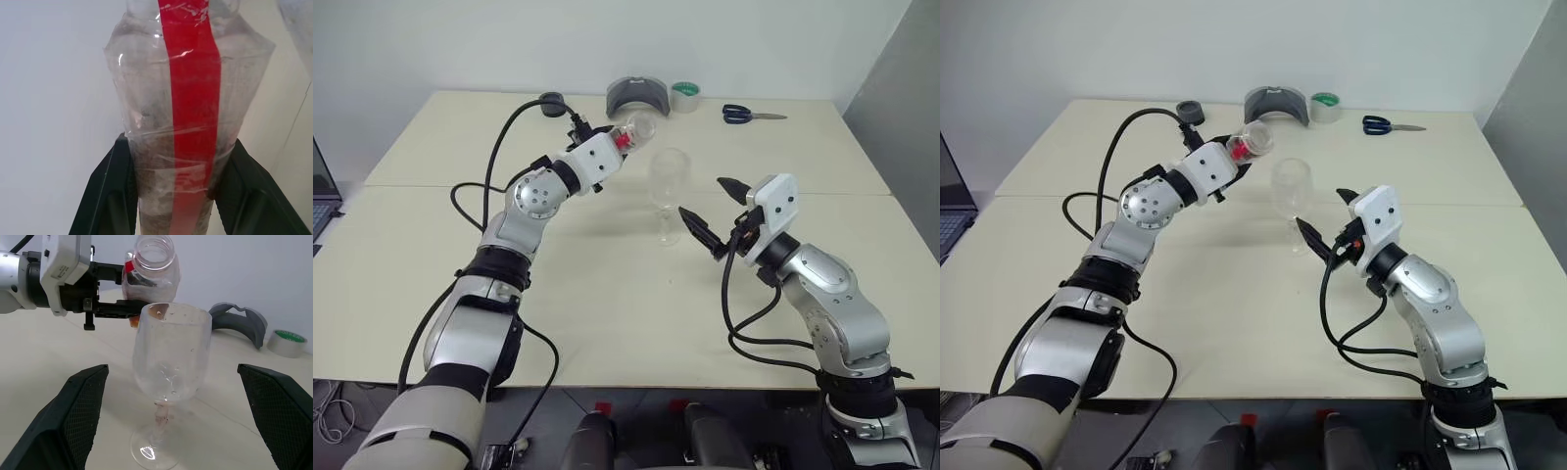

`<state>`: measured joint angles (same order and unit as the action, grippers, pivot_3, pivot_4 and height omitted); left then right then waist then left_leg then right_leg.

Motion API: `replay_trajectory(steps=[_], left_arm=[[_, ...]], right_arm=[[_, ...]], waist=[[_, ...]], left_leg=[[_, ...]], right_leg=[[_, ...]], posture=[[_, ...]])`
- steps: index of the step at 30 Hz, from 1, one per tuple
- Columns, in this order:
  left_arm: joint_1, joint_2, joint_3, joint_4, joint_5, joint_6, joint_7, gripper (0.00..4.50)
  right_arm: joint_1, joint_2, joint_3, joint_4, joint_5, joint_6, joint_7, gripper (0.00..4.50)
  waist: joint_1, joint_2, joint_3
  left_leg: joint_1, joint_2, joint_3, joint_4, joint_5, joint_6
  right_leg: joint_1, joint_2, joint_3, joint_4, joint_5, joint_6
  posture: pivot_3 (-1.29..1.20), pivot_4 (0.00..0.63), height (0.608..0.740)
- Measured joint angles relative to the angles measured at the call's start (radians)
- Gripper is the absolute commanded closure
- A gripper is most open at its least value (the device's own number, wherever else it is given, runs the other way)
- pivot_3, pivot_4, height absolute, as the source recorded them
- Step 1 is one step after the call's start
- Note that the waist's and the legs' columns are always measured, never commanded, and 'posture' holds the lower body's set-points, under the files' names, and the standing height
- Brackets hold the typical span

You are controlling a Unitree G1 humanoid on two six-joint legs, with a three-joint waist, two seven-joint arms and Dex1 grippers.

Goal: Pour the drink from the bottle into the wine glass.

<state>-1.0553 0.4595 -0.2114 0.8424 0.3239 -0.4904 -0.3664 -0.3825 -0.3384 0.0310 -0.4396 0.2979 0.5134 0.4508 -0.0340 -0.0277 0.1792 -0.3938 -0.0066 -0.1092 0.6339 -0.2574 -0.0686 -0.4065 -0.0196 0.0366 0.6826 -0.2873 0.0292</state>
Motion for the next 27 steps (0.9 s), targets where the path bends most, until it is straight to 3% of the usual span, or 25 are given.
replay_trajectory(steps=[13,27], left_arm=[[-0.109,0.039,-0.106,0.121,0.221,-0.172,0.218,2.82],[-0.158,0.049,-0.156,0.185,0.326,-0.198,0.338,2.82]], right_arm=[[0.000,0.003,0.001,0.000,0.012,0.001,0.002,0.00],[0.004,0.006,0.002,0.005,0.006,0.001,-0.002,0.00]], waist=[[0.000,0.000,0.000],[0.000,0.000,0.000]], left_leg=[[-0.002,-0.001,-0.001,0.004,0.000,0.000],[-0.002,-0.001,-0.001,0.011,0.000,0.001]], right_leg=[[0.000,0.000,-0.001,0.001,0.000,0.001],[0.000,0.000,-0.001,0.008,0.001,0.001]], posture=[[0.00,0.150,0.740],[0.00,0.150,0.740]])
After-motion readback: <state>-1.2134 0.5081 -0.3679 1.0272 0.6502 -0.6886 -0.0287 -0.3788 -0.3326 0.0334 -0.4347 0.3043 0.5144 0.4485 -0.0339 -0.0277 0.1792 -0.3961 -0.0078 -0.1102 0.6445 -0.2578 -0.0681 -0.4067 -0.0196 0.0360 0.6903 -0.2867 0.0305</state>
